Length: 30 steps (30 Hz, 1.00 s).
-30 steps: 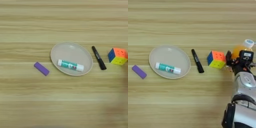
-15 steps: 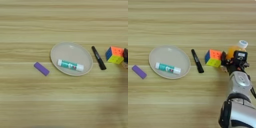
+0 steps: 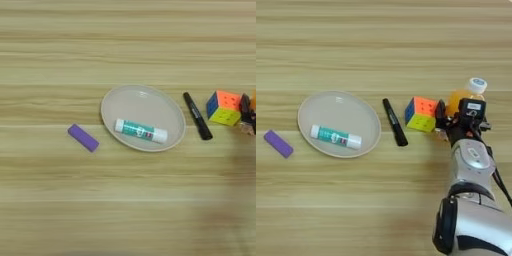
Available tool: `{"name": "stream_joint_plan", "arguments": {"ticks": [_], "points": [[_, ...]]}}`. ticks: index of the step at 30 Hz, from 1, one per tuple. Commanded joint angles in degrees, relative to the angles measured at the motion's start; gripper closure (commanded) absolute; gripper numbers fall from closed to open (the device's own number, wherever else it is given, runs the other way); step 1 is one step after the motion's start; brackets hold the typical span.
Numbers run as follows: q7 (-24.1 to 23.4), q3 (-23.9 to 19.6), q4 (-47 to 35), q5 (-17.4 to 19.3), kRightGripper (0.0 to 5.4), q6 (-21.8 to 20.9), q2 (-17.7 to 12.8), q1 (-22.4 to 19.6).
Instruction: Move the objects on the table
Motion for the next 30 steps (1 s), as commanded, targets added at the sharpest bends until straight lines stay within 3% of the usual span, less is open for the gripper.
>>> {"name": "stream_joint_plan", "arguments": {"ticks": [1,12,30], "points": [[-0.4,-0.9,-3.2,0.7,1.98,-1.2,-4.7,-2.2],[-0.5,-3.4,-4.9,1.9,1.98,-2.0,-7.9,-1.3],[-1.3,-2.2,-1.0,0.9,1.98,0.2,-4.5,-0.4]]}}
